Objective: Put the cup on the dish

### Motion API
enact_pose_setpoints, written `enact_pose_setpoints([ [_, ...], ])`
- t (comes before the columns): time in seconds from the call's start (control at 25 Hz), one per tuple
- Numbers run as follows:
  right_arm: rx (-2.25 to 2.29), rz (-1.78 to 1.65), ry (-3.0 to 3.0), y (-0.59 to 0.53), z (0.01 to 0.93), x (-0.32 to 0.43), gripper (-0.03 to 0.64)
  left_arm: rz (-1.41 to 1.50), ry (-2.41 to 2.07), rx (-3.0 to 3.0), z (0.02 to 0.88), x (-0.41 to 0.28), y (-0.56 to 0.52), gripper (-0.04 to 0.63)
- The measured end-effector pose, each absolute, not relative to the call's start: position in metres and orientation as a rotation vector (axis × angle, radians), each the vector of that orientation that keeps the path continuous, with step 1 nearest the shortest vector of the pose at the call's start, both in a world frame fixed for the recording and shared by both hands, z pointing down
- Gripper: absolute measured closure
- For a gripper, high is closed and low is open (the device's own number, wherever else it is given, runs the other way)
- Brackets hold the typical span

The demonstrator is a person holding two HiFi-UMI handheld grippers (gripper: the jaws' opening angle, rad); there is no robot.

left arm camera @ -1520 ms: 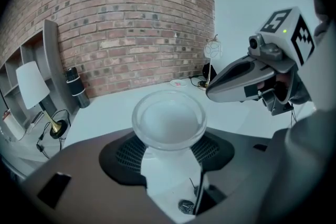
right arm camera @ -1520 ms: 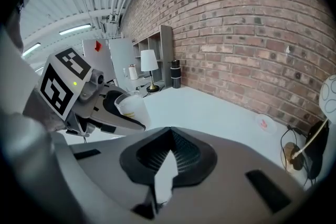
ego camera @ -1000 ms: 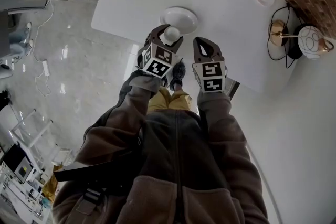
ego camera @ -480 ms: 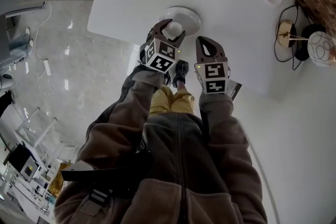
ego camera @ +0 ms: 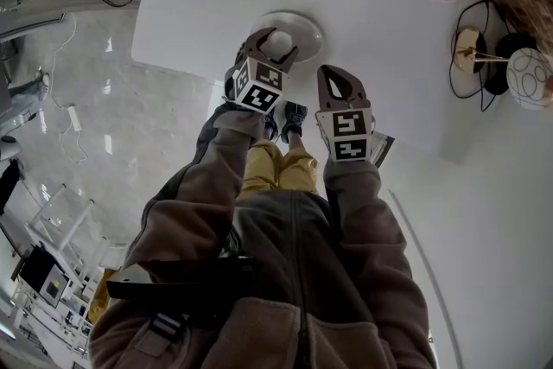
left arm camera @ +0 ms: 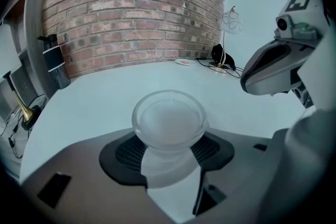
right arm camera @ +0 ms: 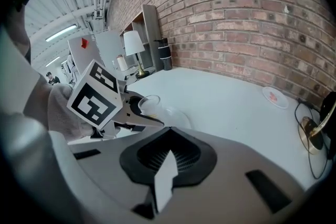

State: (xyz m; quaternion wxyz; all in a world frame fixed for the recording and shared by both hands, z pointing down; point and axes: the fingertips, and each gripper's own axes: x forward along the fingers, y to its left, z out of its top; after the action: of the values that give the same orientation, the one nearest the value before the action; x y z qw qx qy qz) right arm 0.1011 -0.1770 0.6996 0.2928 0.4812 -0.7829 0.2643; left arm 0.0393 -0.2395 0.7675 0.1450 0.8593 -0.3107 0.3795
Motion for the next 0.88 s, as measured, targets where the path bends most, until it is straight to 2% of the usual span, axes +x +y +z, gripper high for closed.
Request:
enact_pose_setpoints([
  [0.88, 1.305, 0.704, -2.070, -0.165, 0.699, 0.106, 0.614, 1.134, -0.851, 2.557, 0.774, 0.037, -0.233, 0.334],
])
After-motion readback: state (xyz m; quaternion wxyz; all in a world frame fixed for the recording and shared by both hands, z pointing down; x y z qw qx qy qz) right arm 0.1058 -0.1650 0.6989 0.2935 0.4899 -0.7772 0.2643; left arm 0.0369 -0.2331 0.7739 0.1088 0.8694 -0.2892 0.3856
